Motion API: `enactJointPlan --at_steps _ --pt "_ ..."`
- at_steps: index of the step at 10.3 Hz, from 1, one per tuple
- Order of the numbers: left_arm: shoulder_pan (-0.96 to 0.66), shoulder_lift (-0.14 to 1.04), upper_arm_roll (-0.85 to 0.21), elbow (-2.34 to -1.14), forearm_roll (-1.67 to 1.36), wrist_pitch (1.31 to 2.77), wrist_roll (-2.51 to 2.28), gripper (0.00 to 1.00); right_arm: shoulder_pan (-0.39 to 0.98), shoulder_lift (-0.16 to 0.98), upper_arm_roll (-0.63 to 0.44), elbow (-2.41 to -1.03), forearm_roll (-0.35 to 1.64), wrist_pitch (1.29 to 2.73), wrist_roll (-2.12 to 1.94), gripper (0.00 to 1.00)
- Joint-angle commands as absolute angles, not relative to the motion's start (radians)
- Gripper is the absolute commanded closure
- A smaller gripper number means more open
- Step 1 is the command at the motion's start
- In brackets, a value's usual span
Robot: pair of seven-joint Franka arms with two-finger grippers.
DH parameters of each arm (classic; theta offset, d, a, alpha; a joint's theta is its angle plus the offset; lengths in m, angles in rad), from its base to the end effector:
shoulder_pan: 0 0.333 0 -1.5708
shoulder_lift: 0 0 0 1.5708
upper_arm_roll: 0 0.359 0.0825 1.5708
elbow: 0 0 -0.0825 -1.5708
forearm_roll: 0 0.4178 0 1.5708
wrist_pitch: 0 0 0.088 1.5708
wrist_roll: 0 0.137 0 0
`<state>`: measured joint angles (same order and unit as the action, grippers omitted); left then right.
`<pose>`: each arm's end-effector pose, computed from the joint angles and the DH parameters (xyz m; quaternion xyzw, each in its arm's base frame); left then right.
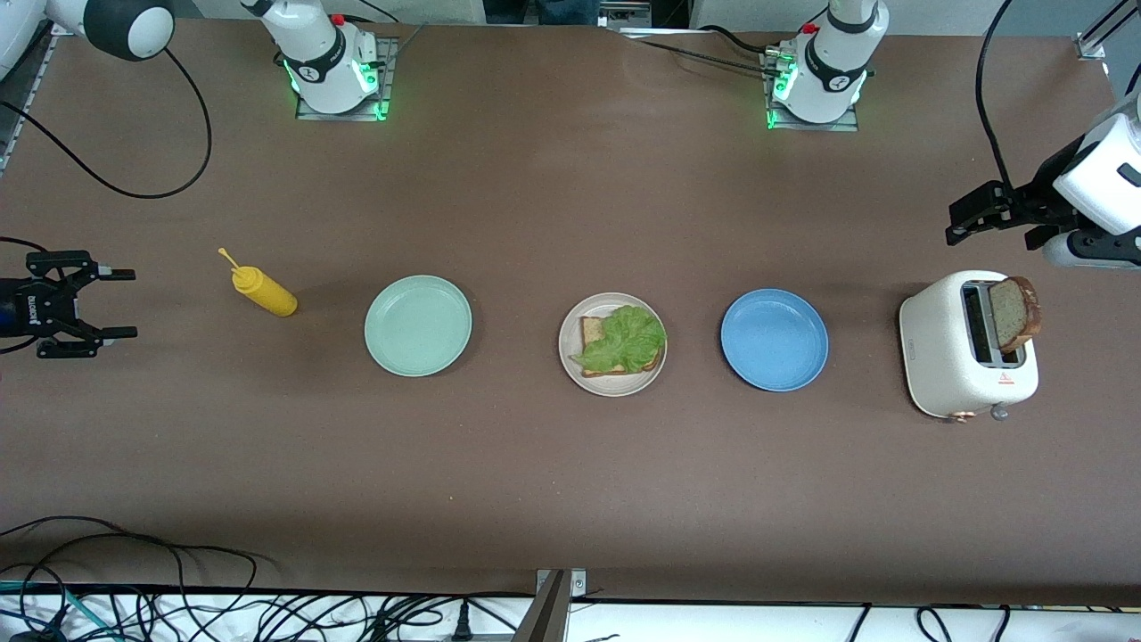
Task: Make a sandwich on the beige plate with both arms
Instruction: 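Withdraw the right gripper from the mustard bottle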
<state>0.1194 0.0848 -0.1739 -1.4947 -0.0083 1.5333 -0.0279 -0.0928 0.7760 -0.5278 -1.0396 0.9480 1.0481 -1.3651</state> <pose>0.6116 -0.0299 0.6224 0.9996 -0.0132 -0.0229 0.0105 0.7097 -0.1820 0.4131 -0.8077 -0.4058 -0.0459 0.4252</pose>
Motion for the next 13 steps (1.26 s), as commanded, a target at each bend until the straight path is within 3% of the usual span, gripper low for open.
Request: enactJointPlan --at_steps 1,5,8,10,13 --pt "0.123 0.080 -0.175 -1.494 -0.028 1.531 -0.018 0.00 -0.051 0.769 -0.535 -0.970 0.917 1.035 -1.210 0.01" --pt "0.127 0.081 -0.166 -1.494 -0.012 1.519 -0.028 0.00 0.086 0.597 -0.512 -0.977 0.584 1.094 -0.913 0.01" --pt "0.170 0.104 -0.166 -1.490 0.021 1.519 -0.017 0.00 0.077 0.477 -0.300 -1.028 0.268 1.139 -0.703 0.01" --pt "0.224 0.150 -0.164 -1.489 0.037 1.528 -0.015 0.00 0.063 0.392 -0.185 -1.127 0.137 1.196 -0.568 0.00" --pt "0.288 0.190 -0.164 -1.489 0.092 1.572 0.053 0.00 0.063 0.231 -0.105 -1.366 0.026 1.391 -0.397 0.00"
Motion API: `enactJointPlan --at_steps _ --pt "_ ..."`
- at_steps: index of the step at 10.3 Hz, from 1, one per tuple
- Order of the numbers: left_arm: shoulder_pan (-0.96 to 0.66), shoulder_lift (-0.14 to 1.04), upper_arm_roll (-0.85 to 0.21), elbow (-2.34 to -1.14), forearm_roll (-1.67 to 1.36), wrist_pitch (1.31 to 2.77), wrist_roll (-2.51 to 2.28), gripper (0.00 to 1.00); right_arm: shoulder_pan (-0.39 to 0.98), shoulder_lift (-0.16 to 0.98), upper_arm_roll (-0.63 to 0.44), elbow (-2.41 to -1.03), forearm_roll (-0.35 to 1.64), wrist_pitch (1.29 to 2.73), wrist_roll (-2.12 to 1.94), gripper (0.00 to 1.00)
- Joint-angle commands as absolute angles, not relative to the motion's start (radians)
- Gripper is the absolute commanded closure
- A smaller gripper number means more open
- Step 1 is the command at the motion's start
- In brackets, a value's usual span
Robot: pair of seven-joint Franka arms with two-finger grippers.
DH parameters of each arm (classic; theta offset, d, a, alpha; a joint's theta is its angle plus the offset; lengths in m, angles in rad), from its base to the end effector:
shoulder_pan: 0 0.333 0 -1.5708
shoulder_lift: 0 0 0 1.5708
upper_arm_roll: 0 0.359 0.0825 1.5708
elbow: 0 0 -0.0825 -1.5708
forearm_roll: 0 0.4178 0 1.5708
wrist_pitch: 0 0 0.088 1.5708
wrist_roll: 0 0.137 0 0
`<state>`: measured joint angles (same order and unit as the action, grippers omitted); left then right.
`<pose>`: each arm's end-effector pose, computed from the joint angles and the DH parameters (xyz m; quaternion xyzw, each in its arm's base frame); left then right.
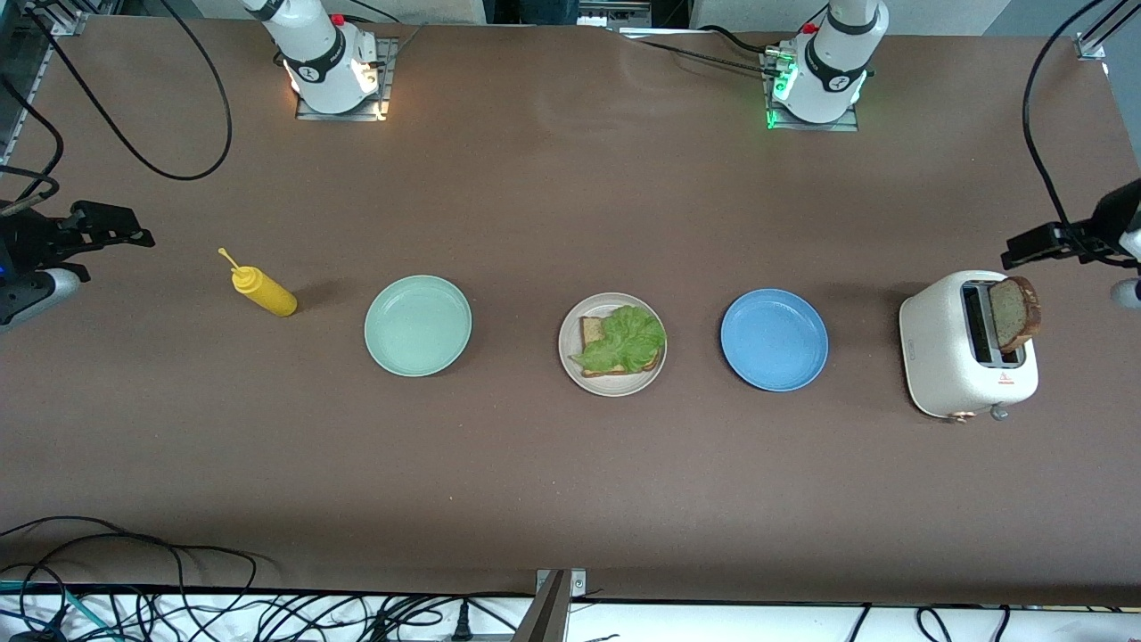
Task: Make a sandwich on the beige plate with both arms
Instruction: 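Lower the left gripper and grasp the toast slice in the toaster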
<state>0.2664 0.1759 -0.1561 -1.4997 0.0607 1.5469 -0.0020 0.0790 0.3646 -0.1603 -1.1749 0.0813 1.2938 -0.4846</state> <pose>0.6317 0.0863 0.5645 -0.9963 -0.0551 0.0640 0.0132 0.6713 -0.0207 0.5825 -0.9709 -0.2067 0.1126 0.0445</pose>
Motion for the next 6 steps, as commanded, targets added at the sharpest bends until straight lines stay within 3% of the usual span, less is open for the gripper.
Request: enactJointPlan --at_steps 1,4,6 --pt "0.332 0.216 -0.164 -1.496 0.092 1.603 0.111 0.00 0.064 0.185 -0.094 -1.449 0.017 1.470 -0.347 0.00" --pt "0.370 0.288 -0.164 -1.525 0.095 1.628 0.141 0.00 0.093 0.079 -0.094 -1.633 0.015 1.688 -0.254 0.00" --pt "0.382 0.299 -0.164 -1.607 0.136 1.728 0.141 0.00 0.141 0.071 -0.101 -1.670 0.005 1.767 -0.199 0.00"
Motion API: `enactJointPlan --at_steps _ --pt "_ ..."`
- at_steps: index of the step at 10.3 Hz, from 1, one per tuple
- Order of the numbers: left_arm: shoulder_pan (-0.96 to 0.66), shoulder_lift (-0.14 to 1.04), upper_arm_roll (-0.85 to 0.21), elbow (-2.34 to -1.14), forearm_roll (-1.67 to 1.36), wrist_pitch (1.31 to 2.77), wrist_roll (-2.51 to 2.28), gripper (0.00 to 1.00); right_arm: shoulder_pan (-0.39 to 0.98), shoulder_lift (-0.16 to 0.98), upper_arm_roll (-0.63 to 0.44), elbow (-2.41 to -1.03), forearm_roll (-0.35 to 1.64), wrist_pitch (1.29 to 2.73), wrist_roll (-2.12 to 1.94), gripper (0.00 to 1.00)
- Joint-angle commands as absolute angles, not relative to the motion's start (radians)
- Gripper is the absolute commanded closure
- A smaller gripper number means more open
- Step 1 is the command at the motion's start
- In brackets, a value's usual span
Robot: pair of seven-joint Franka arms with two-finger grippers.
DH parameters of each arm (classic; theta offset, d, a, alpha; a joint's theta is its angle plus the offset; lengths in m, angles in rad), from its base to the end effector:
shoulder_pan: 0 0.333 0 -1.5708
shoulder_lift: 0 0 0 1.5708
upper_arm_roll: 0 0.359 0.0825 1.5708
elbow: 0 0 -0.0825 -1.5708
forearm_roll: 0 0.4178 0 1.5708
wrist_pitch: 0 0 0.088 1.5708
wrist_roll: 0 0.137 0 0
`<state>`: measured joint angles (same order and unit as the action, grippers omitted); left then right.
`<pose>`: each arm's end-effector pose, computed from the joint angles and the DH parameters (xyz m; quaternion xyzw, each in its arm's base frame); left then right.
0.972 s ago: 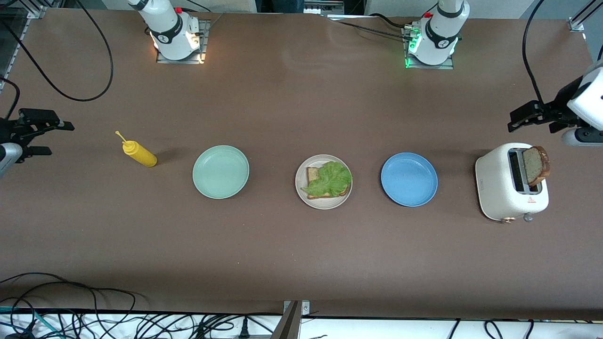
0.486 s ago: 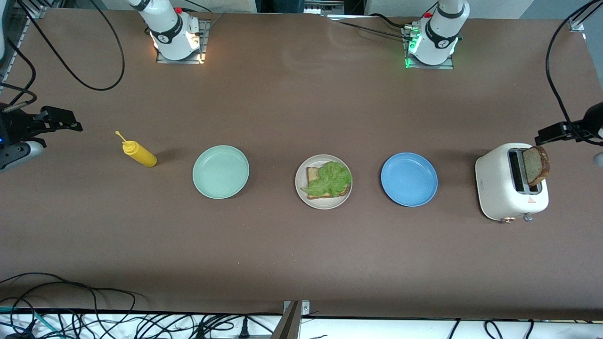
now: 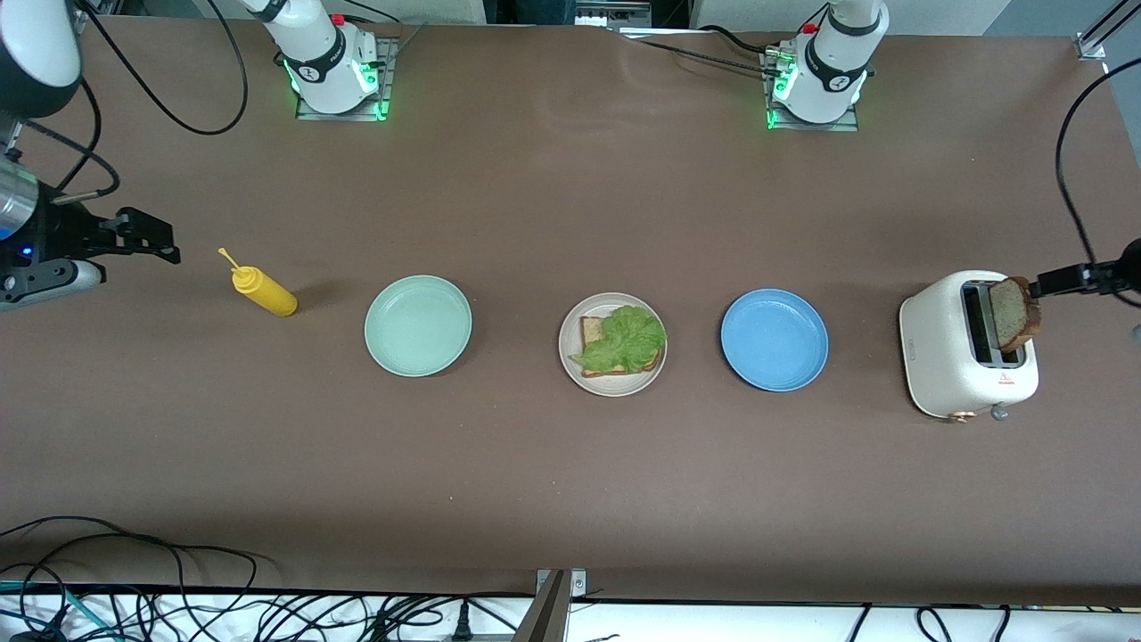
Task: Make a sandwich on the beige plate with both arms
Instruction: 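Lower the left gripper and grasp the toast slice in the toaster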
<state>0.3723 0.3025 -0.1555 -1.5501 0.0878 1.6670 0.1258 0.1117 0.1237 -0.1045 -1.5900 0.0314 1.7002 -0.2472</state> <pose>0.6503 0.1658 0.4654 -0.9949 -0.0385 0.0928 0.0041 0.6374 0.0120 0.5635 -0.9921 -0.1251 0.0053 0.0098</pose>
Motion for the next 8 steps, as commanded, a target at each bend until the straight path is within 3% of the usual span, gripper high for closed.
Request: enactJointPlan --at_steps 1,2,5,6,8 --pt "0.393 0.301 -0.166 -1.650 0.138 1.776 0.141 0.00 0.158 0.078 -0.116 -1.671 -0.009 1.766 -0.199 0.00" --pt "0.397 0.301 -0.164 -1.693 0.143 1.822 0.143 0.00 0.194 0.078 -0.165 -1.672 -0.011 1.755 -0.199 0.00" --pt "0.408 0.302 -0.166 -1.759 0.195 1.897 0.163 0.02 0.195 0.115 -0.175 -1.654 0.003 1.747 -0.183 0.00" --pt "0.408 0.310 -0.164 -1.773 0.195 1.899 0.161 0.18 0.189 0.115 -0.175 -1.654 0.003 1.749 -0.183 0.00" --pt "0.426 0.318 -0.166 -1.764 0.195 1.891 0.163 0.77 0.186 0.115 -0.178 -1.652 -0.002 1.749 -0.184 0.00"
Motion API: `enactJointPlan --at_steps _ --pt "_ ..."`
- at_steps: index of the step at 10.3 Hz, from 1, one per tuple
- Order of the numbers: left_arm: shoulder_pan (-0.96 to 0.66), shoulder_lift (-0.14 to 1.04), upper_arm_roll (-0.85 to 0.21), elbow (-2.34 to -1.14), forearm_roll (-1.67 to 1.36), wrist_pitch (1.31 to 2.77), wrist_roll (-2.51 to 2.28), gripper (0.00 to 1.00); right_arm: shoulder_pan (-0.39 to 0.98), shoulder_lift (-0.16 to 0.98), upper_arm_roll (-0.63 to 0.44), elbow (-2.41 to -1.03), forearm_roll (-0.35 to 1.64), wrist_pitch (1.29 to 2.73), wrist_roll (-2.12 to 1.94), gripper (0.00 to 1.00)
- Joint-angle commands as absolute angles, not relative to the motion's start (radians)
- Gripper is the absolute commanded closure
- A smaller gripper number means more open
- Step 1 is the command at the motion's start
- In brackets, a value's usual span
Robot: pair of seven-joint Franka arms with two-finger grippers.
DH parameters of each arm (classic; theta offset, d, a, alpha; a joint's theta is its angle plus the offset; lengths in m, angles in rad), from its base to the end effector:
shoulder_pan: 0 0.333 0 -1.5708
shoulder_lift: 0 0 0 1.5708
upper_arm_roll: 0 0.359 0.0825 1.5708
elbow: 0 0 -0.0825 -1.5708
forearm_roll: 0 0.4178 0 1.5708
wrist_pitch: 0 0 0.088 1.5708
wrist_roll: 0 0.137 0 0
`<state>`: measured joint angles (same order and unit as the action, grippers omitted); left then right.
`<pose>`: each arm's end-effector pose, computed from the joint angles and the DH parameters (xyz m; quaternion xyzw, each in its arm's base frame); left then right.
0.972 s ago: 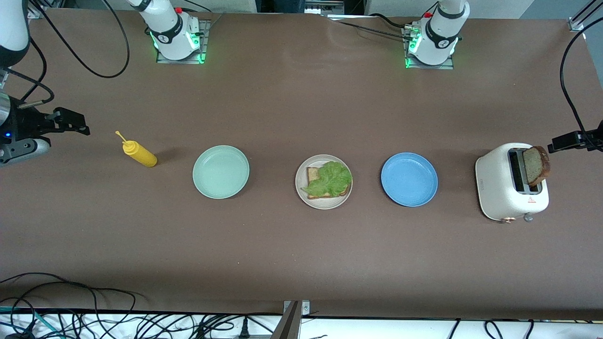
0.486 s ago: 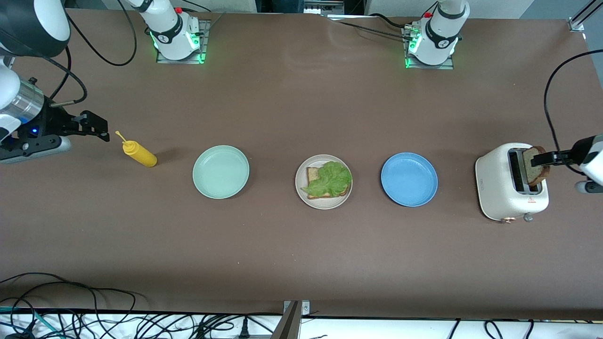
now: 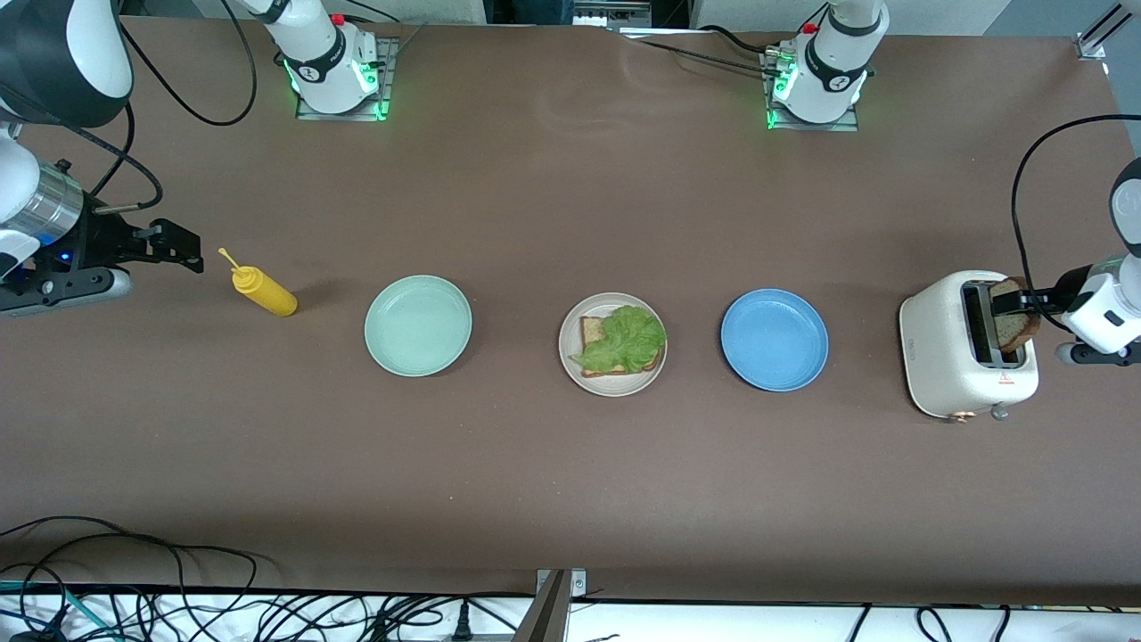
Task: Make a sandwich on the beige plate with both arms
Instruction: 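Lower the left gripper and grasp the toast slice in the toaster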
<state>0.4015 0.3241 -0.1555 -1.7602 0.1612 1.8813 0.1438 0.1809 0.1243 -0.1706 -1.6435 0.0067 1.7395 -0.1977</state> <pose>0.6305 0.1825 0.3644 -0.9937 -0.0202 0.1062 0.0289 0.6359 0.0125 0.5398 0.9945 0.1037 -0.0139 0.0060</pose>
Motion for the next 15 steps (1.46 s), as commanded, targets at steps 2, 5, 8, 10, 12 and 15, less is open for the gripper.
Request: enactJointPlan --at_steps 2,5,8,10,12,15 --pt "0.436 0.316 -0.166 -1.761 0.192 1.870 0.164 1.00 0.164 0.120 -0.183 -1.652 -0.002 1.752 -0.184 0.00" --pt "0.440 0.304 -0.166 -1.750 0.195 1.850 0.163 1.00 0.161 0.120 -0.181 -1.641 -0.005 1.747 -0.164 0.00" --pt "0.440 0.291 -0.173 -1.666 0.195 1.743 0.160 1.00 0.160 0.114 -0.189 -1.570 -0.009 1.746 -0.170 0.00" --pt "0.428 0.291 -0.182 -1.538 0.195 1.590 0.172 1.00 0.160 0.120 -0.192 -1.559 0.000 1.749 -0.160 0.00" --pt "0.426 0.291 -0.241 -1.450 0.195 1.479 0.166 1.00 0.161 0.120 -0.190 -1.559 0.003 1.747 -0.156 0.00" --pt "0.419 0.291 -0.361 -1.339 0.181 1.367 0.163 1.00 0.161 0.118 -0.190 -1.559 0.003 1.746 -0.156 0.00"
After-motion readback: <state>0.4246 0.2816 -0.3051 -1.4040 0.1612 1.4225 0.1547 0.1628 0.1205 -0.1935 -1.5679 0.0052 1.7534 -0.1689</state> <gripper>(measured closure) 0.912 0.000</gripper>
